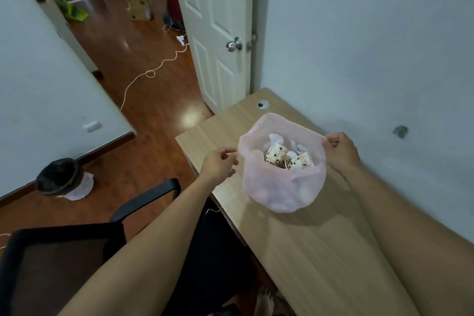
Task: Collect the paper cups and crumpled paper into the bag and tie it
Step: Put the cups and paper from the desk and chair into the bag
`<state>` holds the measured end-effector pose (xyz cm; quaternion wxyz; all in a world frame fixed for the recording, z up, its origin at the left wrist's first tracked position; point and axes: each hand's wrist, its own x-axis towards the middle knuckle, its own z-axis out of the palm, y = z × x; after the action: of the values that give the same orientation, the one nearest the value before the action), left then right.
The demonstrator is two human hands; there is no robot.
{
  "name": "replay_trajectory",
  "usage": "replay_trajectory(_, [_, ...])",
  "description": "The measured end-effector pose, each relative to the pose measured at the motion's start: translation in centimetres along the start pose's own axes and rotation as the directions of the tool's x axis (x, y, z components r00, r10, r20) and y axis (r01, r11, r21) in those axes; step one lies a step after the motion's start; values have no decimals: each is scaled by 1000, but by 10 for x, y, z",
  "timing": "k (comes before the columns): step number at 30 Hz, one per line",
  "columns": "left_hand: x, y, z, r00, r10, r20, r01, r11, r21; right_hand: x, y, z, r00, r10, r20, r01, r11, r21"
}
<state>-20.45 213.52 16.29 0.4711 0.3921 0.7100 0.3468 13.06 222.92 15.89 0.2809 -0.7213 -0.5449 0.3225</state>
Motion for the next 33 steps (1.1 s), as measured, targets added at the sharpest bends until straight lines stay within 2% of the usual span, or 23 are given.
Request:
replay_trajectory(5, [-16, -17, -23, 996, 34, 86, -41, 996, 76, -32, 6, -2, 998, 53, 14, -53, 998, 30])
replay_trajectory(9, [-32, -31, -61, 988, 64, 140, -81, 990, 114, -75, 2, -3, 998, 52, -40, -53, 999, -11])
replay_trajectory(14, [-68, -57, -132, 967, 171, 188, -211, 953, 220, -159, 3, 18, 995, 63, -77, -66, 997, -42])
replay_trajectory(18, [-106, -100, -209, 926, 244, 287, -335, 881, 333, -248, -1, 54, 991, 90, -100, -95, 994, -51])
replay_trajectory(25, [-159, -179, -344, 907, 250, 340, -405, 739, 538, -382, -28, 129, 994, 99, -44, -100, 995, -20])
replay_trajectory(33, [-218, -234, -420, 901, 304, 308, -432, 694, 577, -489, -68, 216, 991, 69, 116, -77, 995, 64])
